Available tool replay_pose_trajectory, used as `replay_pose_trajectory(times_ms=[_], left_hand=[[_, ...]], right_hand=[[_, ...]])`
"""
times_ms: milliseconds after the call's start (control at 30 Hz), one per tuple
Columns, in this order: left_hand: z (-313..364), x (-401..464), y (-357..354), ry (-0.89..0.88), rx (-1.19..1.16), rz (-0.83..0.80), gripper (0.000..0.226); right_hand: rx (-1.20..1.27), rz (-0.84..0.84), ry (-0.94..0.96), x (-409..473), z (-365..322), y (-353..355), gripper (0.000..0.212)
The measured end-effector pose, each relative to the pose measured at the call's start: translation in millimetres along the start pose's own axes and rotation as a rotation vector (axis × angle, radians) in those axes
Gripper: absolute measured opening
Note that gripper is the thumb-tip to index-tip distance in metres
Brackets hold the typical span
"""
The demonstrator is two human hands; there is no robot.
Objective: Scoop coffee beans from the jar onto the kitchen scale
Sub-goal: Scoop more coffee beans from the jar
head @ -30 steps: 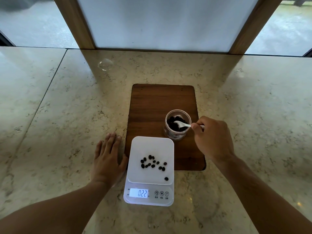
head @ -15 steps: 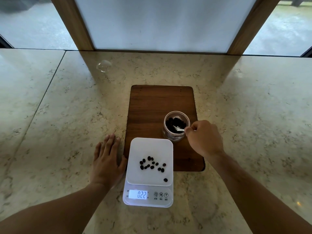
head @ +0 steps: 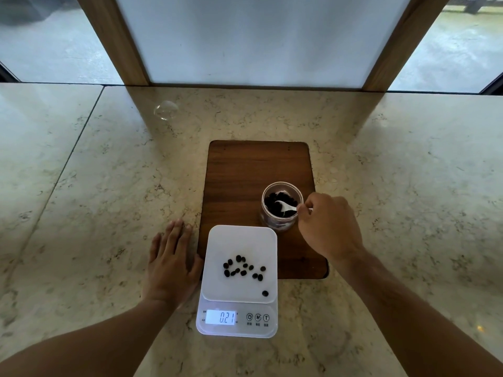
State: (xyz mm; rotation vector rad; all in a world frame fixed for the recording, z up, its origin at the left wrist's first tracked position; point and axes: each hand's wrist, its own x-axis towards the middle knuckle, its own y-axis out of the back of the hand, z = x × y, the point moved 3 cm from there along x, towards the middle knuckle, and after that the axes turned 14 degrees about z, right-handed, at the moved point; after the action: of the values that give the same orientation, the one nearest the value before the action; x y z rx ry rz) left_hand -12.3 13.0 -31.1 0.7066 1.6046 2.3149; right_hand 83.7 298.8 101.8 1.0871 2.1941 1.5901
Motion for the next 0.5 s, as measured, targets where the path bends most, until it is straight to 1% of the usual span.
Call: replay_pose_trajectory(times_ms=[167, 267, 367, 433, 500], left_hand=[[3.4, 0.8, 3.7, -0.001, -0.008, 0.003, 0.069], [3.1, 0.7, 3.7, 0.002, -0.004, -0.003, 0.07], [2.5, 0.4, 2.6, 0.003, -0.002, -0.007, 0.07], [2.2, 0.3, 2.3, 0.006, -0.003, -0.006, 0.07], [2.0, 0.3, 2.0, 0.007, -0.005, -0.006, 0.07]], right_hand=[[-0.017, -0.072, -0.117, 0.2, -2.1, -11.7, 0.034], [0.067, -0.106, -0.221, 0.2, 0.9, -18.0, 0.039], [0.163, -0.101, -0.332, 1.0, 9.0, -20.2, 0.046], [0.19, -0.083, -0.347, 0.0, 11.6, -19.1, 0.05], [0.167, -0.063, -0.308, -0.8, 11.7, -15.9, 0.045]])
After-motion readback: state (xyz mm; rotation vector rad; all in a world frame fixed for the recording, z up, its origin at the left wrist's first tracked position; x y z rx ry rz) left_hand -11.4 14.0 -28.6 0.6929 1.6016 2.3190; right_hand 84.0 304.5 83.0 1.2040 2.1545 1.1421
